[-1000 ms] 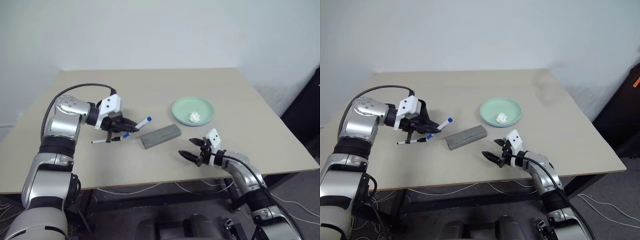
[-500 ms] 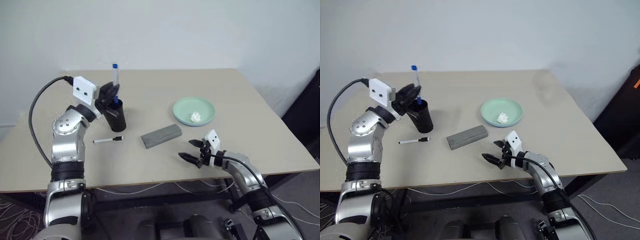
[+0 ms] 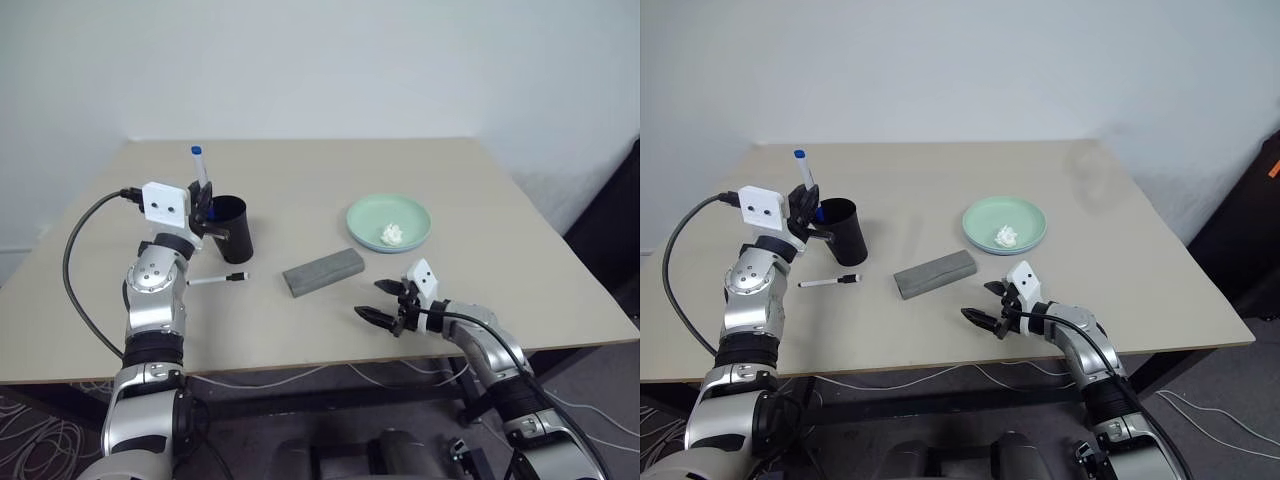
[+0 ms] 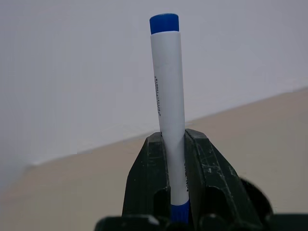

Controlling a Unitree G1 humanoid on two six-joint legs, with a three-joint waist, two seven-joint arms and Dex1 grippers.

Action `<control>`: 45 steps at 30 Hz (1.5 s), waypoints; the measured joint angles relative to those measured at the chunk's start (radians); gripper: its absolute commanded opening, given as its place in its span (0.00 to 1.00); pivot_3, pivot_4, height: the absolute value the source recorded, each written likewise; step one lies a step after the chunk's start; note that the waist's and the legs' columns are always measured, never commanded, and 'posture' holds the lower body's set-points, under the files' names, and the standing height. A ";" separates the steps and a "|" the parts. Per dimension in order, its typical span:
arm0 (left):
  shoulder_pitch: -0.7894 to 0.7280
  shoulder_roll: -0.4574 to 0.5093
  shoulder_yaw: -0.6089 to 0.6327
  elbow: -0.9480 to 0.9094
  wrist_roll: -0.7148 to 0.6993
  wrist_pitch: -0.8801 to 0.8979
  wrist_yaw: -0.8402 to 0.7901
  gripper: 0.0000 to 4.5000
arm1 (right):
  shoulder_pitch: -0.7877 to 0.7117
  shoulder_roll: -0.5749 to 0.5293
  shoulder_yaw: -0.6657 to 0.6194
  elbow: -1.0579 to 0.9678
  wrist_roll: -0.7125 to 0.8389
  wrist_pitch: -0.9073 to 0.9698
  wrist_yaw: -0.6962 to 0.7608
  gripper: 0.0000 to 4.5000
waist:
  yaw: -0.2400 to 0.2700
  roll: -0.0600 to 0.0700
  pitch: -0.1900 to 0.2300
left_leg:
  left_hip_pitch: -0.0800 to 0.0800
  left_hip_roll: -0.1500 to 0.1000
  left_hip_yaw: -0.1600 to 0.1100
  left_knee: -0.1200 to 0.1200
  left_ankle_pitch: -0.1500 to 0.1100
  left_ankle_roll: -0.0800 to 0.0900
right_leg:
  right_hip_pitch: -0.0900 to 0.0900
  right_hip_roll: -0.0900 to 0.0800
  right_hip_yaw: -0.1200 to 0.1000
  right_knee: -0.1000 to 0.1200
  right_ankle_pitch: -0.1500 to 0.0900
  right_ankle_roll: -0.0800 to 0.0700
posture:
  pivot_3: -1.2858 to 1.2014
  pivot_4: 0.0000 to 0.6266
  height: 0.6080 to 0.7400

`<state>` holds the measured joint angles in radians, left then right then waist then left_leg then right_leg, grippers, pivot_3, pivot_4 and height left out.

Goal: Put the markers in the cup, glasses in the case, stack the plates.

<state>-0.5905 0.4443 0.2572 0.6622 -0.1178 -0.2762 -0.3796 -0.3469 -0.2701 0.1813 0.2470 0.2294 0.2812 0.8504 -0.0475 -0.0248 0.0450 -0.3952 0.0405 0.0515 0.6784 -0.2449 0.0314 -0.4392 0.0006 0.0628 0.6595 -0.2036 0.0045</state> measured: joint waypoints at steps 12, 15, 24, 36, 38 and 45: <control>-0.053 -0.014 -0.010 0.076 -0.016 -0.044 -0.027 0.71 | 0.003 0.000 0.000 0.000 0.000 0.006 -0.009 1.00 | -0.001 0.000 0.000 | 0.000 0.000 0.001 0.000 0.000 0.000 | 0.000 0.000 0.000 0.000 0.000 0.000 | 0.52 0.00 1.00; -0.054 -0.015 -0.015 0.076 -0.016 -0.047 -0.035 0.71 | 0.003 0.000 0.000 0.000 0.000 0.006 -0.009 1.00 | -0.001 0.000 0.000 | 0.000 0.000 0.001 0.000 0.000 0.000 | 0.000 0.000 0.000 0.000 0.000 0.000 | 0.52 0.00 1.00; -0.056 0.003 -0.031 0.039 -0.065 0.009 -0.185 0.71 | 0.003 0.001 0.000 -0.001 0.000 0.008 -0.011 1.00 | -0.001 0.000 0.000 | 0.000 0.000 0.001 0.000 0.000 0.000 | -0.001 0.000 0.000 0.000 0.000 0.000 | 0.52 0.00 1.00; 0.023 0.422 -0.295 -0.312 -0.187 0.555 -0.919 0.71 | -0.006 0.005 0.002 0.004 -0.004 0.008 -0.007 1.00 | -0.029 0.001 0.000 | 0.001 0.001 0.002 -0.002 0.000 -0.001 | -0.002 0.001 0.001 0.000 -0.001 -0.001 | 0.52 0.00 1.00; 0.014 0.463 -0.366 -0.263 -0.107 0.524 -0.956 0.71 | -0.013 0.008 0.003 0.013 -0.005 0.007 -0.006 1.00 | -0.028 0.001 0.000 | 0.001 0.001 0.002 -0.002 0.000 -0.001 | -0.002 0.001 0.002 0.000 -0.002 -0.002 | 0.52 0.00 1.00; -0.166 0.457 -0.486 0.033 0.113 0.383 -0.962 0.71 | -0.042 0.021 0.003 0.032 -0.006 -0.002 -0.006 1.00 | -0.022 0.000 0.000 | -0.001 0.000 0.002 -0.001 0.000 0.000 | -0.003 0.000 0.001 -0.001 -0.001 0.000 | 0.52 0.00 1.00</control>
<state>-0.7564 0.9012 -0.2287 0.6948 -0.0050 0.1063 -1.3416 -0.3889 -0.2492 0.1847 0.2787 0.2233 0.2788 0.8442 -0.0696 -0.0247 0.0451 -0.3965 0.0408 0.0535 0.6772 -0.2453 0.0309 -0.4418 0.0009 0.0643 0.6583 -0.2045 0.0040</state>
